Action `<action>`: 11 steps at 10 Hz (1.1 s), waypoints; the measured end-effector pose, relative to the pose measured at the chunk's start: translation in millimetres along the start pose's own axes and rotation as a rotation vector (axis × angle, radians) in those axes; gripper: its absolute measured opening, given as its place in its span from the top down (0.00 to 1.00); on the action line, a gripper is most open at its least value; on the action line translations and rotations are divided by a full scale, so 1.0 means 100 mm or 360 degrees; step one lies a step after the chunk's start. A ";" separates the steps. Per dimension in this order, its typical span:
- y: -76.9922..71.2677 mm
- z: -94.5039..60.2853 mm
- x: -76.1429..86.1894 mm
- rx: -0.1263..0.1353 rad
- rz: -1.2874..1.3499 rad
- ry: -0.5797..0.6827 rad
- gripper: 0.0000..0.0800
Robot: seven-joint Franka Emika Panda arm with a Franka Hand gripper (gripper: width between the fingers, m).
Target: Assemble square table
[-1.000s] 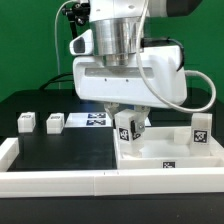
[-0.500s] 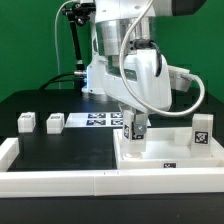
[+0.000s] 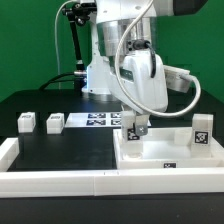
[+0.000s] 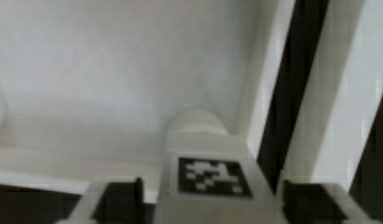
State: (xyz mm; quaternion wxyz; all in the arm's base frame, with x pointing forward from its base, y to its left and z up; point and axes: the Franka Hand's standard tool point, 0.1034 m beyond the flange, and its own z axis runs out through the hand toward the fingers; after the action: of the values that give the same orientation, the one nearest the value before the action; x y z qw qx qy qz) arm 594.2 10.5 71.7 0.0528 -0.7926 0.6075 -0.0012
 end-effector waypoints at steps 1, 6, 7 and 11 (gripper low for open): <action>0.00 0.00 0.00 -0.0004 -0.0160 0.0002 0.42; 0.01 0.01 -0.03 -0.0006 -0.0921 -0.0001 0.19; 0.01 0.01 -0.03 -0.0007 -0.1077 -0.0001 0.19; 0.02 0.00 0.04 -0.0006 -0.1588 0.0001 0.19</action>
Offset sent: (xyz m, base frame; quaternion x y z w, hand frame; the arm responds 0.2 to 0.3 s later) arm -0.0023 0.0081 -0.0003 0.0062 -0.0072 -0.2038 0.9790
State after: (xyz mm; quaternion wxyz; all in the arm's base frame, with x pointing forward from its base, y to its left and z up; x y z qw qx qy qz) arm 593.6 6.5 71.2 0.0442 -0.9867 0.1542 -0.0253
